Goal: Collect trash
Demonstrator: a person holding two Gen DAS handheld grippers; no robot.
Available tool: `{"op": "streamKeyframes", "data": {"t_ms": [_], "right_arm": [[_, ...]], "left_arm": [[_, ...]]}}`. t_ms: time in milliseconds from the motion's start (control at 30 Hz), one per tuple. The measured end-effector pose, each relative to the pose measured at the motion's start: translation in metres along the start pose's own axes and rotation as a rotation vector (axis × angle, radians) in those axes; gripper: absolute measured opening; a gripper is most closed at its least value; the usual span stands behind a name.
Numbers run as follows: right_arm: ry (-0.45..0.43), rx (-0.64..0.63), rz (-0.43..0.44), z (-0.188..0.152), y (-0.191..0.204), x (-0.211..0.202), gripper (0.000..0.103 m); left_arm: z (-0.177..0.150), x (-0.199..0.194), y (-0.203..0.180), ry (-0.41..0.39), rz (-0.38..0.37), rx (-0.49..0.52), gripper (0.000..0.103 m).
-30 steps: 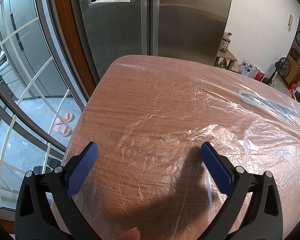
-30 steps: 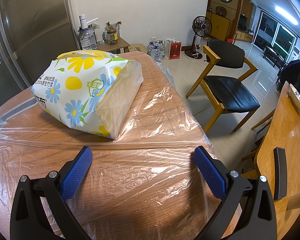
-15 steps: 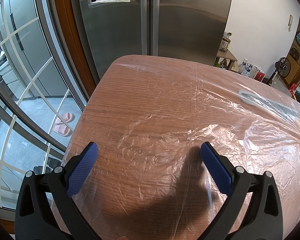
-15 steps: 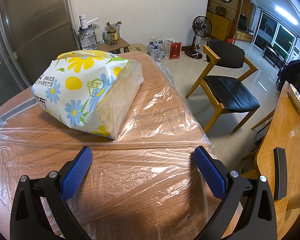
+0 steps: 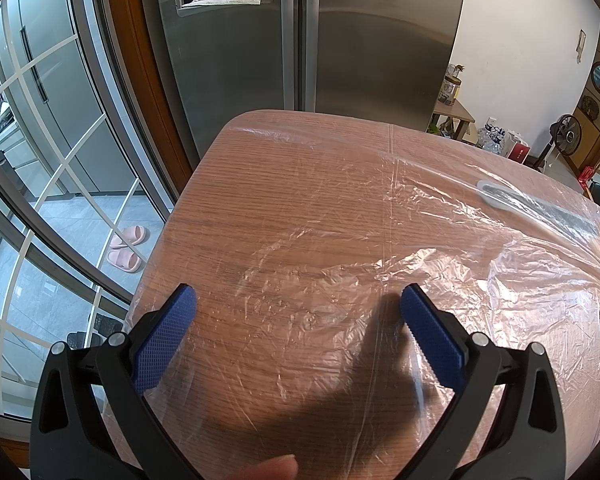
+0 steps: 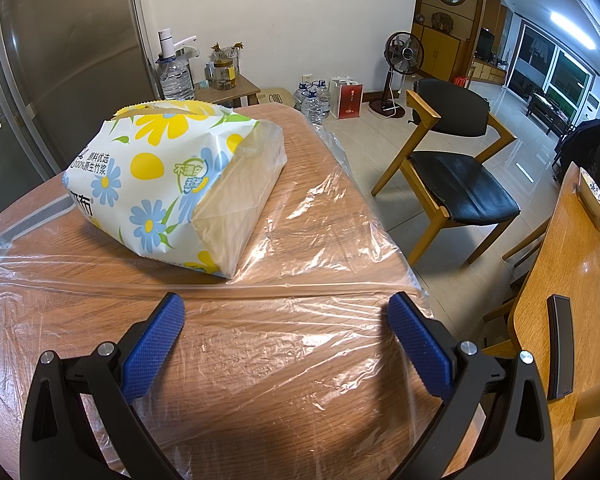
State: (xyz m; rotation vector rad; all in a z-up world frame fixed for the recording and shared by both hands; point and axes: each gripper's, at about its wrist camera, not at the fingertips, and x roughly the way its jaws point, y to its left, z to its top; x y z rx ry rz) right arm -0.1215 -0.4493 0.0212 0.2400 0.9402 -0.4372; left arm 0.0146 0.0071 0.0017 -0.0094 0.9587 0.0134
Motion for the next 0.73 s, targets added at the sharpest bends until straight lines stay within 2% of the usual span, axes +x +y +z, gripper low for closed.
{"op": "streamKeyframes", "data": {"t_ms": [733], "right_arm": [[0.000,0.000,0.000,0.0002,0.0002,0.0000,0.099]], "left_arm": [[0.0015,0.0002,-0.0011,0.000,0.000,0.000,0.102]]}}
